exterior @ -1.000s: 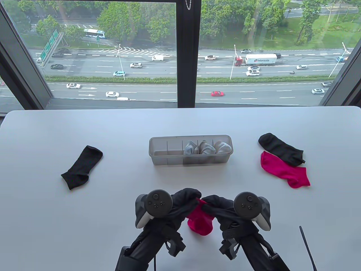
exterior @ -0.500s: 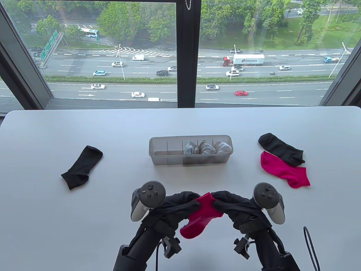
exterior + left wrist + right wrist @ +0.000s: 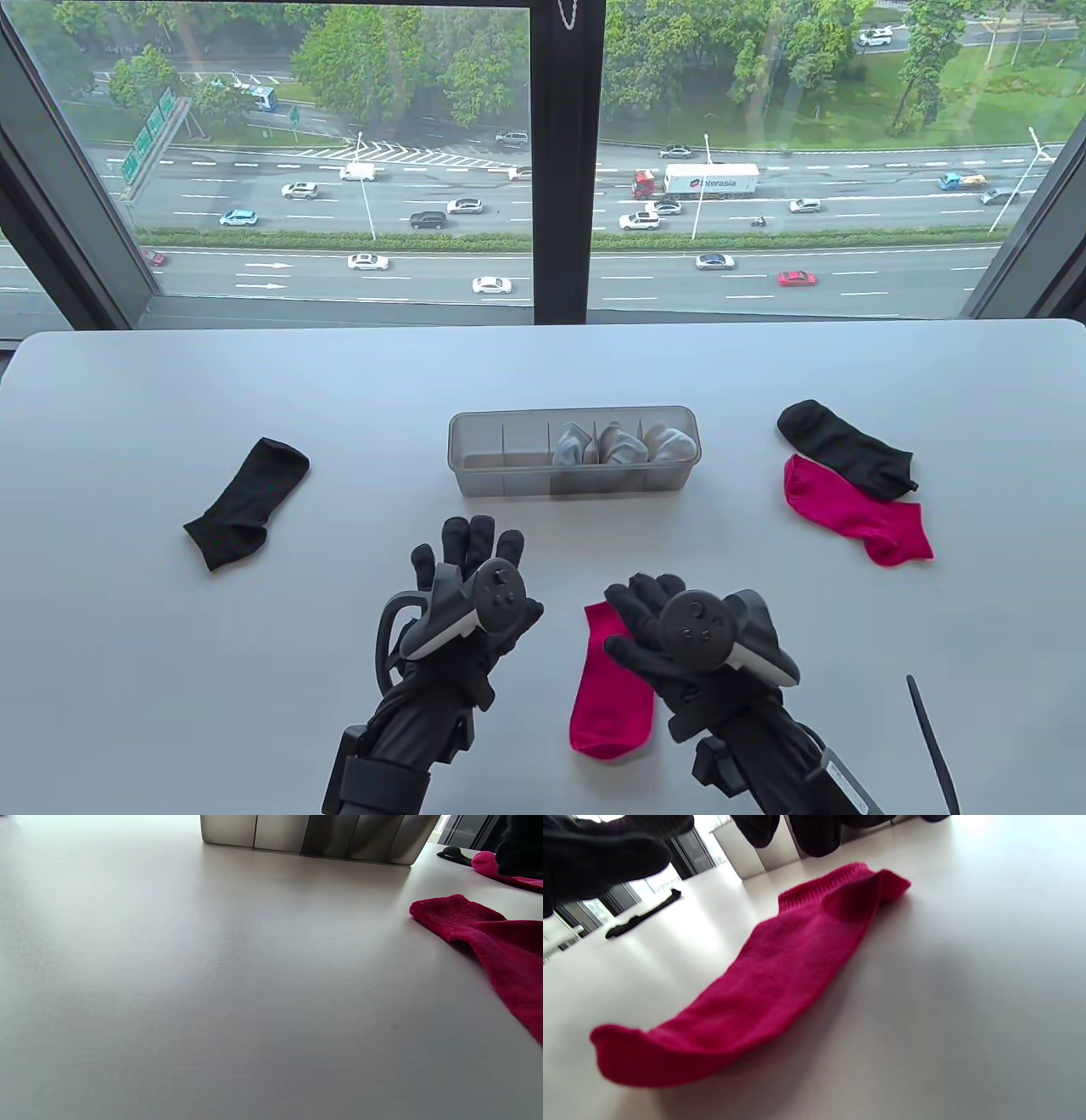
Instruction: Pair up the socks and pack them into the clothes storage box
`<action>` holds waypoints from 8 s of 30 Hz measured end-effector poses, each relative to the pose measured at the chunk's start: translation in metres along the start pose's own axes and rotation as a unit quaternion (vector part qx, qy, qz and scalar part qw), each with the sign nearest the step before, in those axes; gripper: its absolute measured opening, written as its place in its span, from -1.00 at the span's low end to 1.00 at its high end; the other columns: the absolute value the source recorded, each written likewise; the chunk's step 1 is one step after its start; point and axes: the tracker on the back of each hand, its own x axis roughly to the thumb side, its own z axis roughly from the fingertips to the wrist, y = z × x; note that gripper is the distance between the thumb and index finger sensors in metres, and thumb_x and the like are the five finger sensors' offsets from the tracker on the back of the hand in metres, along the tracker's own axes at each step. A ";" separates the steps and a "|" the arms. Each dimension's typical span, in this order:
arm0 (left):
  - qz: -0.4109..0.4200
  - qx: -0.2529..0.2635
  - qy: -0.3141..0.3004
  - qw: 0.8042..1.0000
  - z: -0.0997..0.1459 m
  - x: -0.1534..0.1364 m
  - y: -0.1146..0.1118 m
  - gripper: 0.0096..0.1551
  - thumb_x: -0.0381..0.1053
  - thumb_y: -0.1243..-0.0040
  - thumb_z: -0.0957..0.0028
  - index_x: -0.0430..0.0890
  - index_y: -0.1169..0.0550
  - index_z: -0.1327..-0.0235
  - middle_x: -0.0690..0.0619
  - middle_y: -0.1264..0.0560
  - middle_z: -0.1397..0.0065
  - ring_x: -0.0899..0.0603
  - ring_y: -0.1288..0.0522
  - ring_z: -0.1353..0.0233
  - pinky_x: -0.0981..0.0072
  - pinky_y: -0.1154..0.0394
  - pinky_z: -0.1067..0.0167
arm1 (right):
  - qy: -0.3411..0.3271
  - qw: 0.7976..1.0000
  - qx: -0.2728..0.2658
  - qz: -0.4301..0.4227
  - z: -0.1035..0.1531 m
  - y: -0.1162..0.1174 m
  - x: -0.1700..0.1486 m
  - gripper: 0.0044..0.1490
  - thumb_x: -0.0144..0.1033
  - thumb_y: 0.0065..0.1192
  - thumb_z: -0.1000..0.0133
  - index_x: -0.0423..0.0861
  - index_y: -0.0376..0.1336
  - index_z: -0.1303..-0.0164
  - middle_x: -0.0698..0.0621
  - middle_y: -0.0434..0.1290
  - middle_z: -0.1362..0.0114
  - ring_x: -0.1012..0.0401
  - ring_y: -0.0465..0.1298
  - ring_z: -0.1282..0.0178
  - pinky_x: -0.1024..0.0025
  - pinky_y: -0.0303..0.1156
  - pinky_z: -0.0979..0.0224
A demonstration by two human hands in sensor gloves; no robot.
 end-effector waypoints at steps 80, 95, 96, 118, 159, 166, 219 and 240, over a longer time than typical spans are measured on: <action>0.323 0.128 -0.166 0.923 0.021 0.036 0.016 -0.49 0.06 0.10 -0.32 -0.23 -0.47 -0.31 -0.20 -0.66 -0.24 -0.38 -0.61 -0.31 -0.37 -0.38 -0.38 | -0.102 0.889 -0.247 -0.372 0.015 -0.036 -0.019 -0.51 -0.18 0.15 -0.31 0.05 0.19 -0.46 -0.06 0.47 -0.51 -0.15 0.41 -0.56 -0.26 0.13 -0.64; 0.196 0.171 -0.154 0.953 0.030 0.041 0.026 -0.56 -0.01 -0.04 -0.28 -0.08 -0.46 -0.38 -0.21 -0.38 -0.61 -0.44 -0.34 -0.60 -0.49 -0.18 -0.49 | -0.084 0.937 -0.296 -0.164 0.022 -0.045 0.004 -0.52 -0.16 0.13 -0.25 0.00 0.29 -0.37 0.01 0.56 -0.25 0.04 0.57 -0.32 -0.20 0.23 -0.60; 0.203 0.165 -0.156 0.953 0.030 0.038 0.027 -0.57 0.00 -0.04 -0.28 -0.08 -0.48 -0.35 -0.22 -0.40 -0.59 -0.44 -0.36 -0.57 -0.48 -0.20 -0.48 | -0.077 0.934 -0.308 -0.162 0.023 -0.046 0.001 -0.52 -0.16 0.11 -0.26 0.01 0.28 -0.38 0.01 0.56 -0.26 0.03 0.57 -0.33 -0.20 0.23 -0.60; 0.262 0.150 -0.276 0.912 0.036 0.043 0.032 0.00 0.17 -0.08 -0.22 -0.05 0.13 -0.73 -0.30 0.00 -0.76 -0.44 -0.20 -0.66 -0.49 -0.16 -0.49 | -0.005 0.877 -0.368 -0.310 0.032 -0.052 -0.032 -0.42 -0.18 0.09 -0.38 -0.13 0.14 -0.57 0.13 0.67 0.09 0.19 0.68 -0.03 0.01 0.42 -0.50; 0.189 -0.147 -0.120 0.963 -0.029 0.064 -0.034 -0.49 -0.07 -0.07 -0.29 -0.26 -0.41 -0.43 -0.08 -0.67 -0.09 -0.16 -0.71 0.09 -0.05 -0.62 0.07 | 0.238 0.971 -0.013 -0.030 -0.052 -0.010 -0.023 -0.06 -0.11 0.27 -0.22 -0.26 -0.03 -0.68 0.05 0.51 -0.10 0.13 0.54 -0.05 -0.03 0.29 -0.54; 0.176 -0.031 -0.085 0.980 -0.005 0.035 0.004 -0.23 0.07 -0.03 -0.26 -0.25 -0.16 -0.64 -0.30 -0.37 -0.50 -0.40 -0.47 -0.37 -0.35 -0.37 -0.33 | 0.178 0.980 -0.069 -0.058 -0.037 -0.007 -0.026 -0.41 -0.15 0.26 -0.24 0.05 0.18 -0.48 0.03 0.51 -0.12 0.11 0.53 -0.09 -0.08 0.27 -0.55; 0.240 0.143 -0.172 0.945 0.023 0.032 0.038 -0.45 -0.11 -0.06 -0.29 -0.14 -0.36 -0.55 -0.22 -0.50 -0.41 -0.35 -0.54 -0.37 -0.33 -0.42 -0.37 | -0.063 0.971 -0.182 -0.139 -0.003 -0.059 0.005 -0.41 -0.18 0.29 -0.19 -0.02 0.17 -0.41 -0.01 0.49 -0.30 0.02 0.46 -0.41 -0.28 0.12 -0.61; 0.421 -0.089 -0.285 0.856 0.018 0.030 0.045 -0.49 -0.16 0.15 -0.33 -0.25 -0.41 -0.50 -0.17 -0.67 0.03 -0.13 -0.66 0.14 -0.20 -0.56 -0.15 | -0.144 0.945 -0.044 -0.290 0.018 -0.082 -0.012 -0.50 -0.20 0.19 -0.31 -0.16 0.30 -0.39 -0.02 0.63 -0.03 0.06 0.62 -0.09 -0.14 0.26 -0.57</action>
